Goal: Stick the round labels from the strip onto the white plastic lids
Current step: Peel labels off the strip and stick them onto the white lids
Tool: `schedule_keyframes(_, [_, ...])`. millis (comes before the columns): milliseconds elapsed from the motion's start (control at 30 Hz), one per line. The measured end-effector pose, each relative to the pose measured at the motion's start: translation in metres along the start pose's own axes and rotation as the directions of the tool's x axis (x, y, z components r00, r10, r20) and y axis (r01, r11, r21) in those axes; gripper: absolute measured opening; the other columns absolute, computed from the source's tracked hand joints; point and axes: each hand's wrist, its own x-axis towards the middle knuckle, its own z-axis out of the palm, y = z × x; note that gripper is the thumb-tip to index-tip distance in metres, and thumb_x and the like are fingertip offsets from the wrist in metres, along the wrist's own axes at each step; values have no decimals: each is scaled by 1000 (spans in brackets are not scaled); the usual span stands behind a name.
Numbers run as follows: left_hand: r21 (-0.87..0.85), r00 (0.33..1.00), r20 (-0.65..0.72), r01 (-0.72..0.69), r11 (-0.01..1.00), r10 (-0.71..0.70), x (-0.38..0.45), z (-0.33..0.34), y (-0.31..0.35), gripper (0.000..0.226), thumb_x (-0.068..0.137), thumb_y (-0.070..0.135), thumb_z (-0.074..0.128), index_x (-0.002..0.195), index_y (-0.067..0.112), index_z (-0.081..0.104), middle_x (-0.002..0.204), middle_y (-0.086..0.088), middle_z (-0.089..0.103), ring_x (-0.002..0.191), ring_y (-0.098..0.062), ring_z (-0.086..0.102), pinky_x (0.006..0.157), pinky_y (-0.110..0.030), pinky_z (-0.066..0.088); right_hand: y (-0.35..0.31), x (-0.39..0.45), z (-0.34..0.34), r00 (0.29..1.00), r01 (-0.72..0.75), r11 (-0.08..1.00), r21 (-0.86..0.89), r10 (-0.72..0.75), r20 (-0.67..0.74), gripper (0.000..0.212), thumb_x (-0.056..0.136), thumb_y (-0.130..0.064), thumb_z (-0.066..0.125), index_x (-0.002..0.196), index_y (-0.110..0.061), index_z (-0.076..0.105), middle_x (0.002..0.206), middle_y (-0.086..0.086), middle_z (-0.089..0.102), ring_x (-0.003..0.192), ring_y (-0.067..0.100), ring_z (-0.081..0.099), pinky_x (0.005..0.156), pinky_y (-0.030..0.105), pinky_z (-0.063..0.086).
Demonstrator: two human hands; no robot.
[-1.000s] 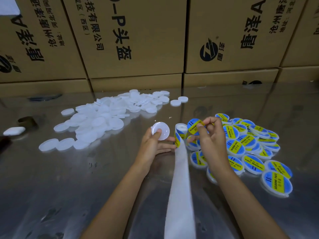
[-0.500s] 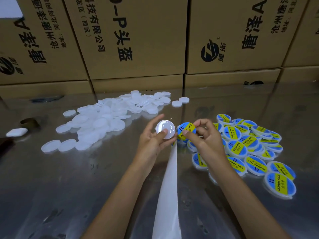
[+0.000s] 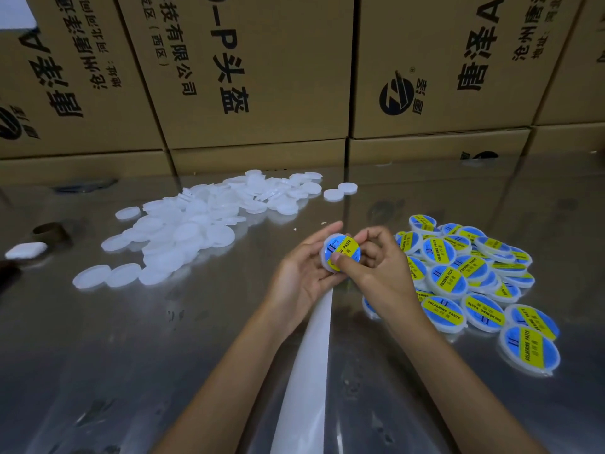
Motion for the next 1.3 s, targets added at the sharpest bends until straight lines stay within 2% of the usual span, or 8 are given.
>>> schedule_keyframes(400, [177, 996, -1, -84, 981, 85, -3, 3, -5, 42, 102, 5, 38, 131, 22, 63, 131, -12, 66, 119, -27, 65, 96, -33, 55, 10, 3, 0, 997, 56, 990, -127, -63, -49, 35, 77, -9, 81, 88, -25, 51, 86, 1, 64, 68, 12, 62, 64, 29, 49])
schedule_keyframes(500, [101, 997, -24, -68, 993, 71, -1, 3, -4, 43, 101, 4, 37, 135, 15, 59, 133, -15, 65, 123, -32, 62, 98, -37, 53, 13, 2, 1, 985, 97, 954, -283, -134, -113, 42, 72, -24, 85, 94, -33, 52, 92, -9, 59, 72, 1, 56, 64, 13, 43])
schedule_keyframes(600, [-67, 1000, -1, -31, 997, 31, -1, 3, -2, 45, 95, 4, 41, 138, 10, 56, 135, -16, 63, 128, -36, 58, 102, -41, 51, 11, 2, -1, 979, 93, 934, -345, -149, -141, 50, 65, -38, 89, 99, -29, 53, 99, -9, 56, 82, 1, 53, 68, 12, 42])
schedule_keyframes(700, [-156, 999, 33, 2, 988, 4, -2, 6, -2, 52, 87, 10, 48, 138, 8, 55, 136, -20, 61, 127, -37, 58, 102, -41, 51, 9, 0, 2, 977, 124, 941, -315, -171, -127, 41, 67, -34, 89, 88, -27, 54, 89, -9, 59, 74, -4, 52, 63, 10, 42])
schedule_keyframes(1000, [-189, 997, 68, 37, 981, -24, -3, 5, -2, 49, 89, 10, 47, 137, 7, 57, 136, -21, 61, 123, -36, 61, 99, -44, 54, 11, 4, -7, 949, 191, 935, -299, -253, -186, 20, 92, -23, 68, 74, -19, 58, 68, -5, 61, 62, 5, 48, 59, 25, 42])
schedule_keyframes(1100, [-217, 996, 82, 45, 975, -28, -3, 5, -1, 49, 90, 14, 46, 137, 7, 57, 137, -21, 60, 125, -36, 60, 102, -45, 52, 10, 2, -4, 948, 186, 929, -320, -255, -188, 24, 83, -42, 73, 77, -27, 55, 74, -10, 60, 71, 7, 53, 65, 21, 41])
schedule_keyframes(1200, [-242, 993, 112, 63, 968, -37, -3, 7, -3, 52, 90, 20, 44, 138, 5, 55, 139, -23, 58, 128, -37, 58, 102, -43, 53, 11, 1, -1, 948, 155, 889, -430, -256, -188, 50, 61, -67, 74, 79, -29, 46, 81, -11, 55, 81, 11, 52, 70, 26, 44])
schedule_keyframes(1300, [-236, 991, 125, 83, 968, -54, -2, 7, -3, 52, 92, 23, 42, 139, 6, 54, 141, -22, 56, 130, -37, 56, 105, -44, 50, 12, 1, -2, 941, 156, 875, -458, -273, -199, 52, 64, -70, 69, 78, -26, 45, 79, -9, 54, 80, 13, 51, 70, 30, 44])
